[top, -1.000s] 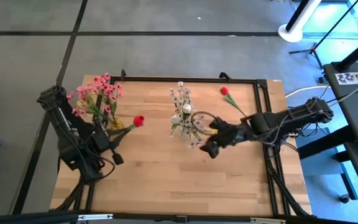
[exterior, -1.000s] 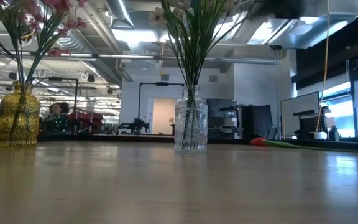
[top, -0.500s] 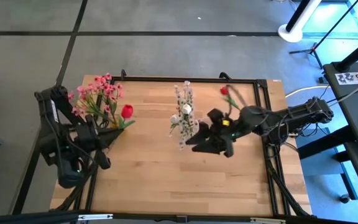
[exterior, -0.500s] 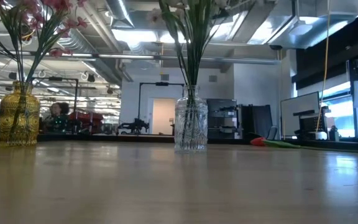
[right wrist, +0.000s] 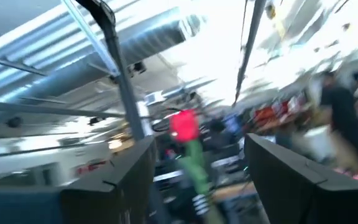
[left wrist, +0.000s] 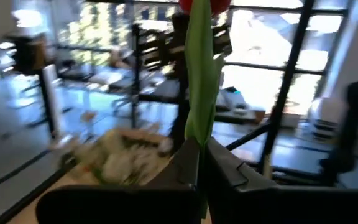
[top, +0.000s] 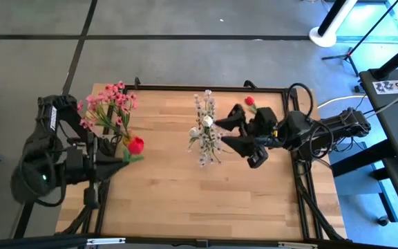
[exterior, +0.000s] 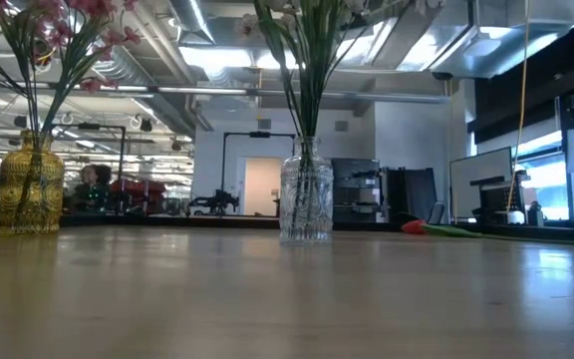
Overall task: Sort flowers into vase by color
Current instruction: Put the bottom red tulip into the yellow vase
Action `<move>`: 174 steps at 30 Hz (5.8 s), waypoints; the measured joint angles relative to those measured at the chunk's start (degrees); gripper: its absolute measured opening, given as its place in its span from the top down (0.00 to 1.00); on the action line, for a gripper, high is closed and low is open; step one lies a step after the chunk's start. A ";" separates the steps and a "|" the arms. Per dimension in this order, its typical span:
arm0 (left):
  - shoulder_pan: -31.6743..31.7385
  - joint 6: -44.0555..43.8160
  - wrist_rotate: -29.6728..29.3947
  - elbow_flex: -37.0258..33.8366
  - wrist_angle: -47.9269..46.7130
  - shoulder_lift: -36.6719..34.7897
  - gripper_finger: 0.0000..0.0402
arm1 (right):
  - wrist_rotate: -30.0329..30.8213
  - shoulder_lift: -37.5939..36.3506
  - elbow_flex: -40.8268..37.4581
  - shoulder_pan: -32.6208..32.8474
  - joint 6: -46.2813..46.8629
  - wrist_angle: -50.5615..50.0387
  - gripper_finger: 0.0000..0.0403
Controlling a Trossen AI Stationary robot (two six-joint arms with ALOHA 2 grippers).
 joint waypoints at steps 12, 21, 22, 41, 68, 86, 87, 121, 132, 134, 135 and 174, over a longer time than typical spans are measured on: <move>20.87 33.08 33.17 -1.54 25.28 1.24 0.99 | 3.93 0.39 0.00 -0.94 -9.76 -1.24 0.39; 36.78 24.44 43.01 -8.65 28.19 1.96 0.99 | 9.64 1.82 0.07 0.02 -12.72 -5.09 0.39; 37.62 24.30 43.26 -9.05 28.79 2.26 0.99 | 10.94 1.95 0.04 0.00 -12.18 -6.24 0.39; 43.49 18.39 47.36 -9.29 30.11 5.73 0.99 | 8.71 3.68 0.00 0.04 -15.41 -9.32 0.57; 43.27 18.04 47.31 -9.29 28.34 6.23 0.98 | 5.16 3.93 0.00 -1.97 -12.41 -9.89 0.95; 46.06 1.23 60.54 -9.27 17.92 6.81 0.77 | -0.68 4.78 0.00 -2.01 -12.61 -19.90 0.98; 46.21 0.57 61.13 -9.27 17.72 6.97 0.78 | -0.69 5.14 0.00 -2.01 -12.61 -19.65 0.98; 14.40 1.36 11.47 -9.25 -23.28 -3.30 1.00 | 4.43 2.21 0.02 -2.19 -13.90 -8.90 0.35; 11.79 -29.43 12.26 -13.47 -53.26 -3.47 0.99 | 8.85 2.19 0.00 -2.23 -10.46 -12.40 0.37; 11.82 -32.98 10.08 -15.76 -53.34 -4.21 0.99 | 8.93 2.19 0.00 -2.23 -10.43 -12.36 0.37; 11.82 -34.47 9.28 -17.16 -53.48 -4.50 0.99 | 8.93 2.19 0.00 -2.23 -10.37 -12.34 0.37; 24.32 -53.74 32.91 -33.86 -54.64 -26.98 0.77 | 11.77 2.19 0.00 -2.23 -4.85 -15.46 0.37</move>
